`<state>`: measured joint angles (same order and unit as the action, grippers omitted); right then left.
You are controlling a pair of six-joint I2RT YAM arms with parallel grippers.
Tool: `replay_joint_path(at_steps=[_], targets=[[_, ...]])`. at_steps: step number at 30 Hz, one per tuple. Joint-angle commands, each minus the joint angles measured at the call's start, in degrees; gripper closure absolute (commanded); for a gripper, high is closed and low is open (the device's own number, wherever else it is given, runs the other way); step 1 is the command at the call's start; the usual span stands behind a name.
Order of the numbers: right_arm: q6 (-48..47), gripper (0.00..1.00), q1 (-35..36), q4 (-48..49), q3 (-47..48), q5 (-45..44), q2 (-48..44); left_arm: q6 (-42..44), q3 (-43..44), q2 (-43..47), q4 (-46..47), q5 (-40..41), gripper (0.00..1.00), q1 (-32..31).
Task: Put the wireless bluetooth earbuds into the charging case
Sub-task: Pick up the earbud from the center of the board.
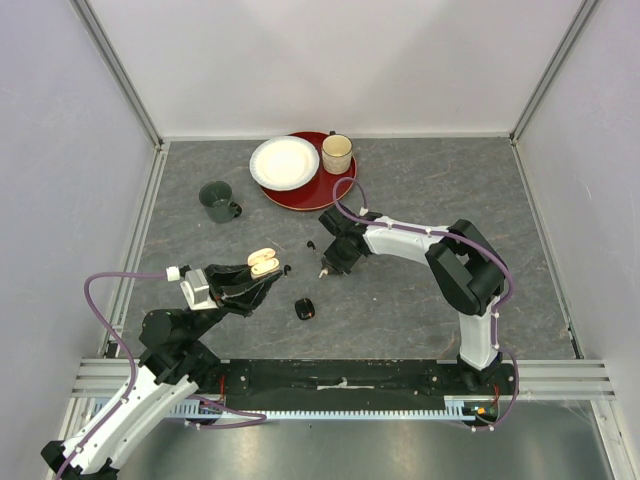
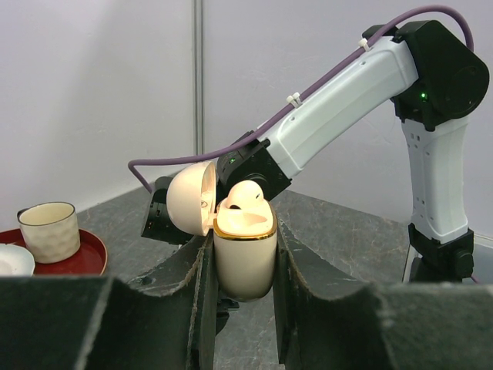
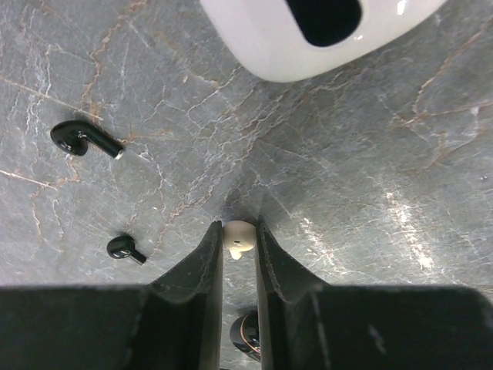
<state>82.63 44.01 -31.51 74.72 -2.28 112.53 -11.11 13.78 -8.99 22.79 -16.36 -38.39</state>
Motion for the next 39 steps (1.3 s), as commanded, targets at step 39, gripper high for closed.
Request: replay_joint_path(at_steps=[39], targets=[[-38.5,0.65,0.1,10.9,-15.2,-4.6,-12.2,0.0,2.0,-3.7,3.4,-0.6,0.98,-0.1]])
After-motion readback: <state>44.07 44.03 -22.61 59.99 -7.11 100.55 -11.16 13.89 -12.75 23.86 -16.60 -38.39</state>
